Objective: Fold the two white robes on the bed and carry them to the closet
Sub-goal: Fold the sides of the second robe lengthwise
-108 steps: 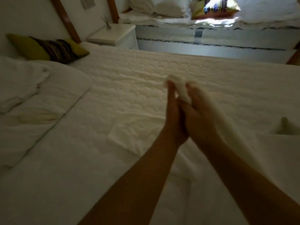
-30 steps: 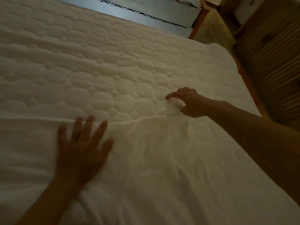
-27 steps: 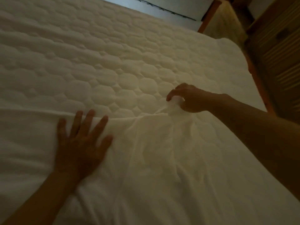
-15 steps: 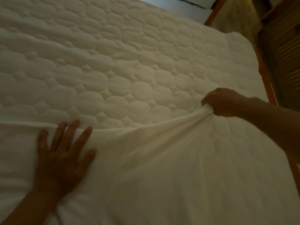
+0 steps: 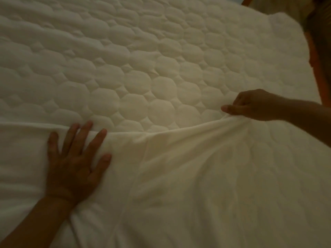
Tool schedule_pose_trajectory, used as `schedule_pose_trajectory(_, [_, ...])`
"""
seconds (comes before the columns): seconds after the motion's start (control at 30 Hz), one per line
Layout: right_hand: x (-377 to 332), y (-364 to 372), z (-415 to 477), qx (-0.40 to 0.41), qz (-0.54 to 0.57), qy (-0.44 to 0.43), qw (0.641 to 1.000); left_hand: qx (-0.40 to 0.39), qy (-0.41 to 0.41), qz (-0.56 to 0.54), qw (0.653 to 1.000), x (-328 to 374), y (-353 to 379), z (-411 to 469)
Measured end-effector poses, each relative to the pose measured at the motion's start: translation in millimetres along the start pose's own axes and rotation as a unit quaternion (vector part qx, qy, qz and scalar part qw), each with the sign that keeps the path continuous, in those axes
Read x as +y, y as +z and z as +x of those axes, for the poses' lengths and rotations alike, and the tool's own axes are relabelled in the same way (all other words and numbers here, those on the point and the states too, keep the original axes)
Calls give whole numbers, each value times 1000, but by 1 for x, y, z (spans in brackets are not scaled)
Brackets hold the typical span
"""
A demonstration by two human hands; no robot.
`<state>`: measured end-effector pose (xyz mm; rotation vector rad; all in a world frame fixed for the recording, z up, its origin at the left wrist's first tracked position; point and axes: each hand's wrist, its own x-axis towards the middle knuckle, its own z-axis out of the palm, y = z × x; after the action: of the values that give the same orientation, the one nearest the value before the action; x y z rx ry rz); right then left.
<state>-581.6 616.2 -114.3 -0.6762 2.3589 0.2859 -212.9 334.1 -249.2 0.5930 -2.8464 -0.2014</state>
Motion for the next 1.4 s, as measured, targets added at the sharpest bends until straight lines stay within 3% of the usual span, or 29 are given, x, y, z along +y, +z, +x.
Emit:
schedule_pose_trajectory(0.07, [7,12,8,123,25,3,992,2,-1,0,1000,0,1,-1])
schedule_pose_trajectory(0.2, [13,39,26,176,17,3,984,5,4,-4,1000,-1,2,-1])
schedule_pose_trajectory(0.27, [6,57,29,241,71,24,968,5,-3,-4,1000,-1,2,-1])
schedule_pose_trajectory(0.37, [-30,69,12,443,200,97,868,-4,-2,0,1000,0,1,0])
schedule_pose_trajectory(0.43, [-84,75,-15,537,242,34,808,-6,-1,6,1000,-3,1,0])
schedule_pose_trajectory(0.47, [-115,82,-31,534,238,-30,811,-5,-1,8,1000,-3,2,0])
schedule_pose_trajectory(0.53, [-156,116,-57,414,98,-125,896,-8,0,10,1000,-3,3,-1])
schedule_pose_trajectory(0.57, [-156,133,-62,340,10,-130,931,-9,0,11,1000,-3,3,-1])
schedule_pose_trajectory(0.63, [-125,152,-50,277,-53,-76,956,-19,3,12,1000,-4,3,-2])
schedule_pose_trajectory(0.73, [-92,152,-33,265,2,15,964,-42,-6,12,999,-3,0,-2])
schedule_pose_trajectory(0.83, [-117,151,-48,307,14,54,950,-81,-23,8,996,1,-3,-2])
schedule_pose_trajectory(0.9, [-150,162,-80,346,29,5,938,-100,-29,9,995,-1,-8,-1])
schedule_pose_trajectory(1.0, [-172,202,-127,290,10,-72,954,-133,-25,7,991,2,-16,3])
schedule_pose_trajectory(1.07, [-146,221,-138,269,-5,-29,963,-143,8,8,990,-4,-22,-5])
schedule_pose_trajectory(1.17, [-83,227,-128,250,89,104,958,-153,10,74,985,-48,-33,-39])
schedule_pose_trajectory(1.3, [-59,232,-119,220,139,124,958,-179,-74,79,978,-97,-46,-54])
schedule_pose_trajectory(1.4, [-71,225,-125,194,128,154,960,-187,-61,86,977,-93,-47,-50])
